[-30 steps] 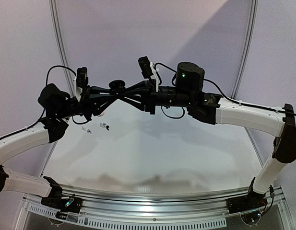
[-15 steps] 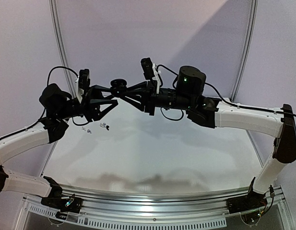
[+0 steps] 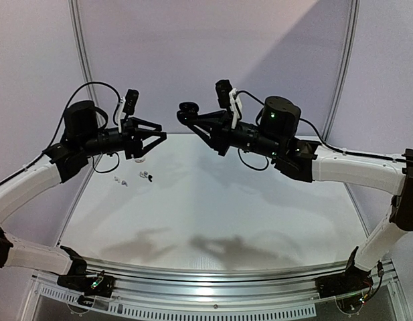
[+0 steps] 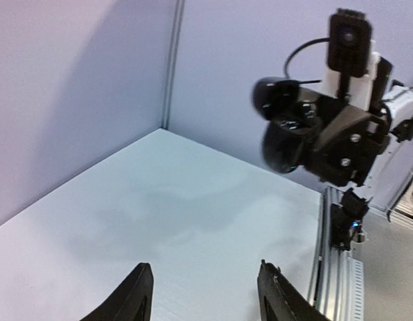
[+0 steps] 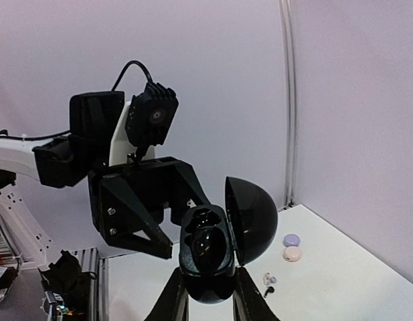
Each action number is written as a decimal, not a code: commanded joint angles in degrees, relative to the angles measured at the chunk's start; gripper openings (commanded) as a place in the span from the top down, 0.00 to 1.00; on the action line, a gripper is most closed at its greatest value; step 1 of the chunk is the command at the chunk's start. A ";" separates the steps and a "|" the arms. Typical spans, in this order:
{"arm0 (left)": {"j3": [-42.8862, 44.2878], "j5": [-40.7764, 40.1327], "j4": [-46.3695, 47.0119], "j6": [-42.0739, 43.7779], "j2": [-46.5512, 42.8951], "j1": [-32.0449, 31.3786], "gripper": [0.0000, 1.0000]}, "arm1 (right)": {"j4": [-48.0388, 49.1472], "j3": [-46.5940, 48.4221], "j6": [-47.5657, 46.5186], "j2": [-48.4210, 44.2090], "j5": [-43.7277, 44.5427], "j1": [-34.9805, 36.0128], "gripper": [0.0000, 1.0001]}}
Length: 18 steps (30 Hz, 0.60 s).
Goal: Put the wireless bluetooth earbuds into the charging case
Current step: Pick up the left earbud from the corner of the board.
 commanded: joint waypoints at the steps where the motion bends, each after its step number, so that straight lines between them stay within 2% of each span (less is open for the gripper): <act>1: 7.78 -8.65 -24.74 3.42 6.97 5.96 0.48 | -0.44 -2.48 -2.08 -2.88 6.33 -1.96 1.00; 5: 22.25 -19.49 -41.38 7.66 21.16 10.19 0.55 | -2.50 -3.99 -4.04 -4.43 8.14 -2.01 1.00; 9: 33.77 -22.55 -49.66 12.35 34.43 11.47 0.58 | -2.67 -5.91 -4.31 -5.36 9.27 -2.03 1.00; 13: 41.18 -26.62 -52.57 15.71 45.74 11.58 0.63 | -2.43 -7.42 -3.64 -5.81 9.38 -2.06 1.00; 18: 41.55 -30.17 -47.93 21.70 51.60 11.51 0.62 | -2.10 -8.41 -2.41 -5.72 8.92 -2.03 1.00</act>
